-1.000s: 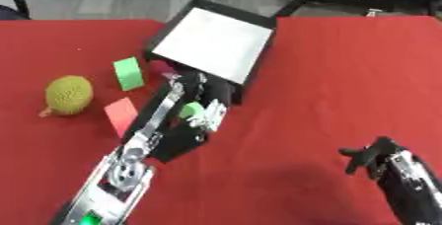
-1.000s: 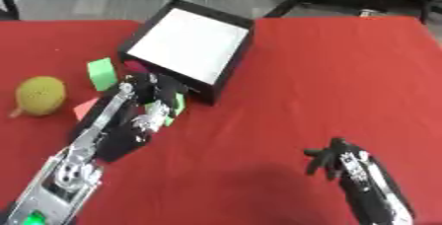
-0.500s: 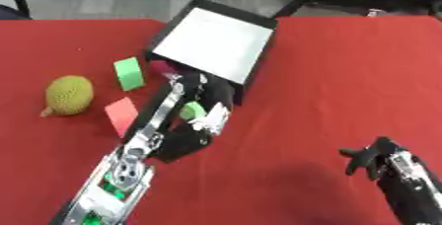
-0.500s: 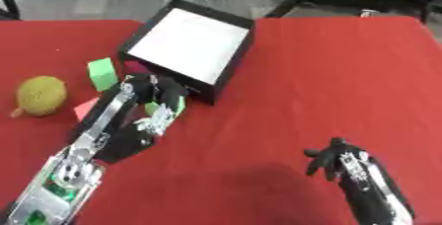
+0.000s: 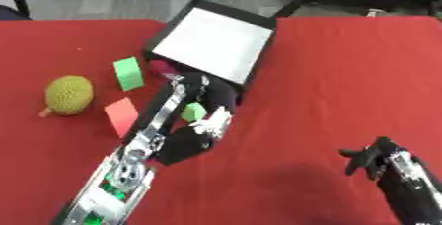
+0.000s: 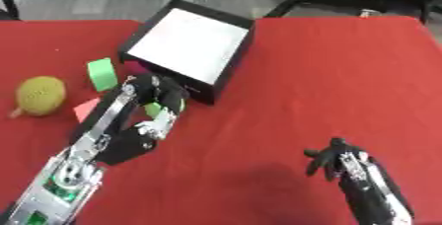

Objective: Pick up objects on the table and place them in the box.

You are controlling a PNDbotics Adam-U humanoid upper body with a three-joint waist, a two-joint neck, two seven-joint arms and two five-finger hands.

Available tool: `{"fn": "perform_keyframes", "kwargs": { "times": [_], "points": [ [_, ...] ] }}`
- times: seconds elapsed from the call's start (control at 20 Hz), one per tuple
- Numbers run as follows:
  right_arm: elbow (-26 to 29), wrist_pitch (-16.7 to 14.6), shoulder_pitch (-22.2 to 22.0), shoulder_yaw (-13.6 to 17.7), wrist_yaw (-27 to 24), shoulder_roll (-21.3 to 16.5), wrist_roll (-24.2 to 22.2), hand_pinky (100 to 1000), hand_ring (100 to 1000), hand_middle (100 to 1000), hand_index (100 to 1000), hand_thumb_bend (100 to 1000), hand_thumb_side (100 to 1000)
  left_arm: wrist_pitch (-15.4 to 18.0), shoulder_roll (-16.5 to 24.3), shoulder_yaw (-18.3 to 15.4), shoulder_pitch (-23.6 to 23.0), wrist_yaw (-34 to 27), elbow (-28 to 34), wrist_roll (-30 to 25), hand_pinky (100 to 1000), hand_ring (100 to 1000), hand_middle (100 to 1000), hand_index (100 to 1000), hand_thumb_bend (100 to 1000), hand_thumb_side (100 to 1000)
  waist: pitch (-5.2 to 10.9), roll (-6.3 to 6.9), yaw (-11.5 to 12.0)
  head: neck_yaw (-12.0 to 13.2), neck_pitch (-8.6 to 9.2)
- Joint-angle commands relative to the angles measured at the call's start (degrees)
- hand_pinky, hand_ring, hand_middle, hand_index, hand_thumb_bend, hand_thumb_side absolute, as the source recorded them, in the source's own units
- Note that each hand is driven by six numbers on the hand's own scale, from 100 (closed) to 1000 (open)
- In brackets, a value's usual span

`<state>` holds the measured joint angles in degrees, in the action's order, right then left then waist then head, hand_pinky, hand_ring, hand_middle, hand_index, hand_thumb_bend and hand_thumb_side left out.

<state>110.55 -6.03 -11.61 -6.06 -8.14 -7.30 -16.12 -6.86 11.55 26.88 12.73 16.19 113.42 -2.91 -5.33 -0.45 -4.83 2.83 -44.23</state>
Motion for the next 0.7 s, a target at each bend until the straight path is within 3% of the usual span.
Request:
{"fn": "perform_keyframes", "kwargs": {
  "times": [0.05, 0.25, 0.45, 0.6, 0.7],
  "points": [
    [0.7, -0.1, 0.3, 0.0, 0.0, -0.3, 0.1, 804, 438, 218, 446, 100, 769, 1.1, 0.5, -1.1, 1.2, 0.9, 1.2, 0.5, 533, 463, 470, 692, 100, 658, 0.89, 0.12, 0.0, 0.0, 0.11],
    [0.5, 0.0, 0.2, 0.3, 0.0, -0.3, 0.4, 805, 440, 220, 448, 100, 771, 3.9, 4.7, -4.6, 2.2, 5.8, 1.2, 2.0, 594, 532, 550, 776, 100, 623, 1.21, 0.27, 0.0, -0.3, 0.11],
    [0.4, 0.2, 0.2, 0.6, 0.3, -0.2, 0.6, 807, 442, 221, 450, 100, 775, 6.8, 15.5, -10.8, 2.8, 13.5, 1.2, 0.7, 704, 630, 663, 870, 100, 544, 1.46, 0.7, 0.1, -0.6, 0.11],
    [0.4, 0.2, 0.3, 0.9, 0.4, -0.3, 0.8, 808, 443, 220, 452, 100, 773, 5.8, 23.0, -14.1, 2.1, 20.7, 1.2, -5.2, 800, 725, 763, 932, 100, 538, 1.63, 0.83, -0.2, -0.9, 0.11],
    [0.4, 0.3, 0.2, 1.0, 0.4, -0.3, 0.8, 809, 444, 220, 453, 100, 776, 2.4, 27.2, -15.7, 1.2, 25.0, 1.2, -10.6, 815, 735, 776, 939, 100, 551, 1.71, 0.92, -0.3, -0.8, 0.11]
  ]
}}
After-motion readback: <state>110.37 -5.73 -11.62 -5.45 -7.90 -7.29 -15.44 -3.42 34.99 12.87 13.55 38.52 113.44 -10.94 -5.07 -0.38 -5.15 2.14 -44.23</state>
